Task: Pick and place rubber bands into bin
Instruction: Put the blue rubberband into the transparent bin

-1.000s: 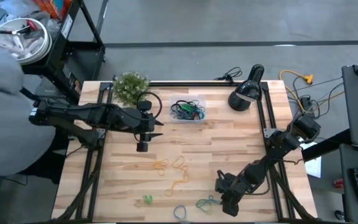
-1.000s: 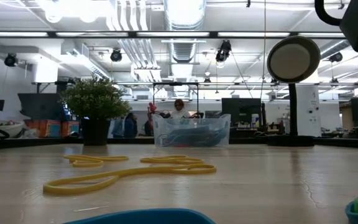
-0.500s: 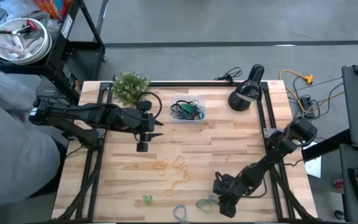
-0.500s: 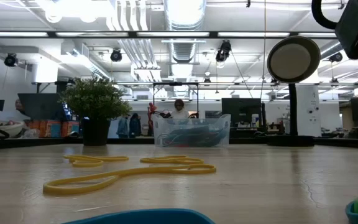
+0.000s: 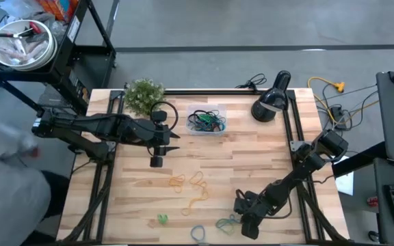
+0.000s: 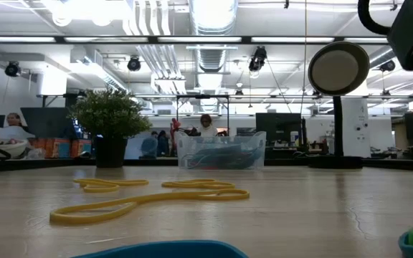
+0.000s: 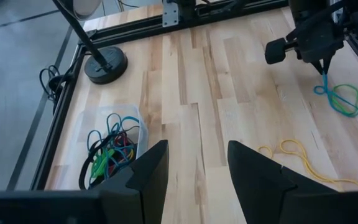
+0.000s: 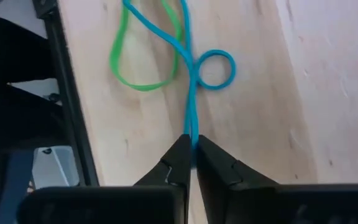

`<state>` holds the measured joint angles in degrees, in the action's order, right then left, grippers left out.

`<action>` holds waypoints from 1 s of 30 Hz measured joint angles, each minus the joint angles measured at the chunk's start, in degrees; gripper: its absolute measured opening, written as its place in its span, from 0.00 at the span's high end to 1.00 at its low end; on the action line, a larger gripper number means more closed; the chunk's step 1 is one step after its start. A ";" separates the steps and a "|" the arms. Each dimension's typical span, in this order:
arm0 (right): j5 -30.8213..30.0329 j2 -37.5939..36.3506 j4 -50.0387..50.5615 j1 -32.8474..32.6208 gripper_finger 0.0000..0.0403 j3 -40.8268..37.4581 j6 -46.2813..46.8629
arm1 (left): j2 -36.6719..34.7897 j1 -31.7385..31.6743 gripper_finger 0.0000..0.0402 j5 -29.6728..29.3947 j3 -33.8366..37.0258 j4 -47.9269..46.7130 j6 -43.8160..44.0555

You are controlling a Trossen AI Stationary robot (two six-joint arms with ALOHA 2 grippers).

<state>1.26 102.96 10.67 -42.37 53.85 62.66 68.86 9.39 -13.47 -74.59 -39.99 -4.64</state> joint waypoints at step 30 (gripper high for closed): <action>-14.65 -2.73 40.27 3.14 0.98 25.42 -11.96 | 0.02 0.07 0.63 0.00 -0.02 1.21 -0.04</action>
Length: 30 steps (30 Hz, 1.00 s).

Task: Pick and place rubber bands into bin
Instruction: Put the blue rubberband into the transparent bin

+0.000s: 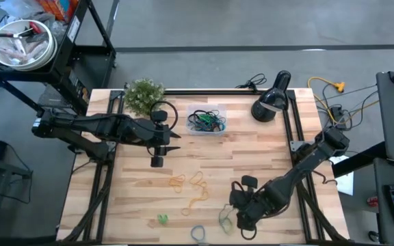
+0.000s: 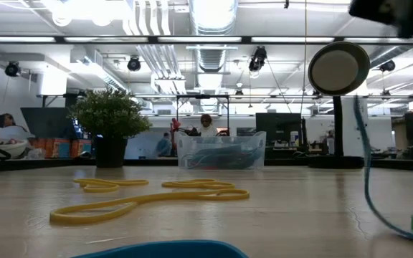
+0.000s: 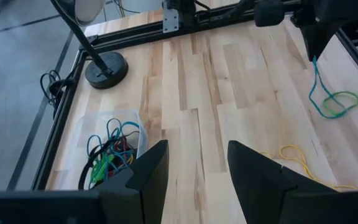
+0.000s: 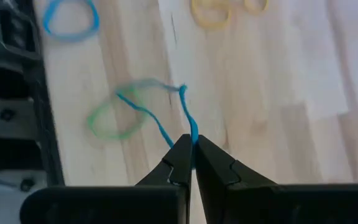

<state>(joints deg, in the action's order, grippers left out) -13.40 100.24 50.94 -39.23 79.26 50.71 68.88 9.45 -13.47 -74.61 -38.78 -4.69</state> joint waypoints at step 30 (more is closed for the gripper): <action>-12.81 -2.39 6.27 13.17 0.98 9.44 -26.25 | 0.00 3.55 0.63 0.07 0.00 -0.51 2.29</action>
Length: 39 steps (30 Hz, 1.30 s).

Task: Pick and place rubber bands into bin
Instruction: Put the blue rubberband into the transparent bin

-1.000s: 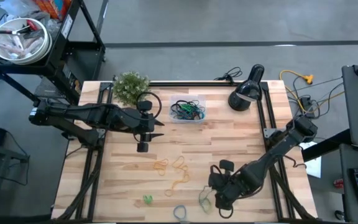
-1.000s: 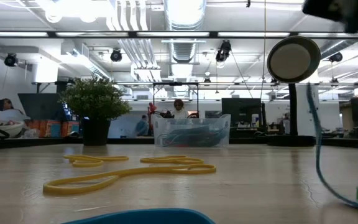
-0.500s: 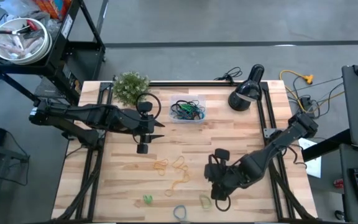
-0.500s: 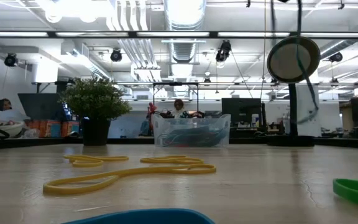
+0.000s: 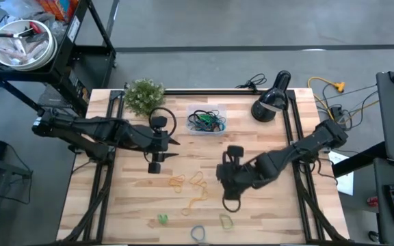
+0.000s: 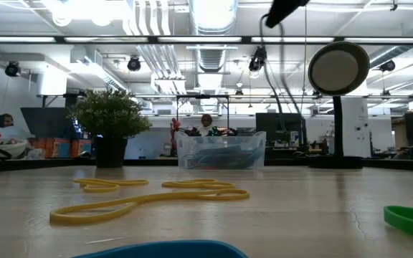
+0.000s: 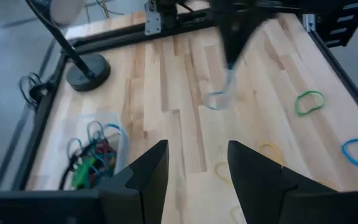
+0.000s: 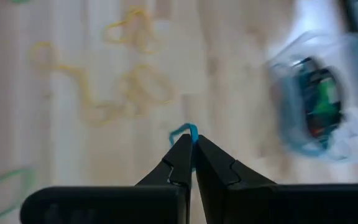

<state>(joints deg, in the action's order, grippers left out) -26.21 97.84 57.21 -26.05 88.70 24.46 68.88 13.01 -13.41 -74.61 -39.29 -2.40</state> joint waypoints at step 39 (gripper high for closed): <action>-8.18 0.15 -16.88 34.03 0.98 1.91 -41.39 | -8.68 4.86 0.63 -5.09 18.20 2.69 21.82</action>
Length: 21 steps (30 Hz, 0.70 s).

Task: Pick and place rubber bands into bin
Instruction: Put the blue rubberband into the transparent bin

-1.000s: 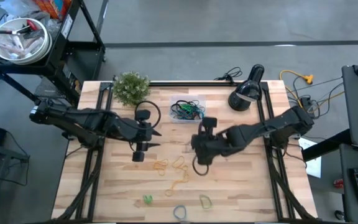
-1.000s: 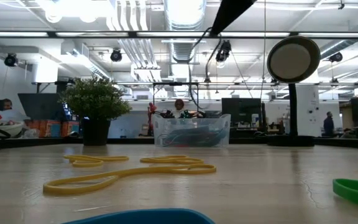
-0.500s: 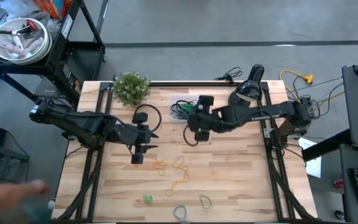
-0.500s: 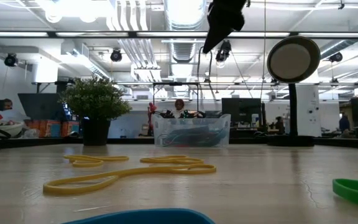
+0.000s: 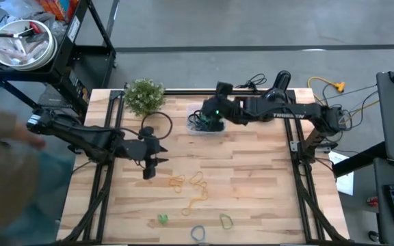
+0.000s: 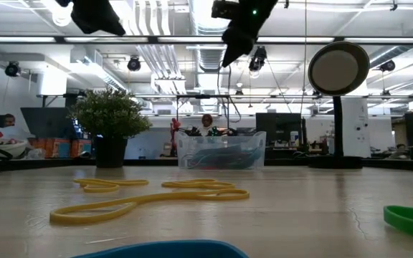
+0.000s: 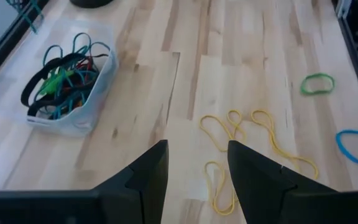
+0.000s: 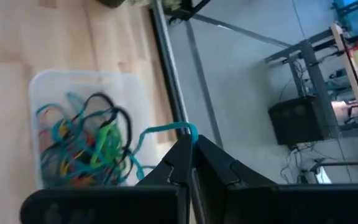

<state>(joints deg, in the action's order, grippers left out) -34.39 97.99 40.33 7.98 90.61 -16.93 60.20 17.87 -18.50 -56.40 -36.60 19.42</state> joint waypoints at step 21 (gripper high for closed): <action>14.30 0.12 -20.28 9.86 0.98 -14.88 1.80 | -3.34 0.00 0.63 -1.95 7.30 3.15 8.85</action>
<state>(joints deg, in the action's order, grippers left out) -20.09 98.10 20.05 17.84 75.73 -15.13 56.86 17.87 -20.45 -49.10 -33.45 28.27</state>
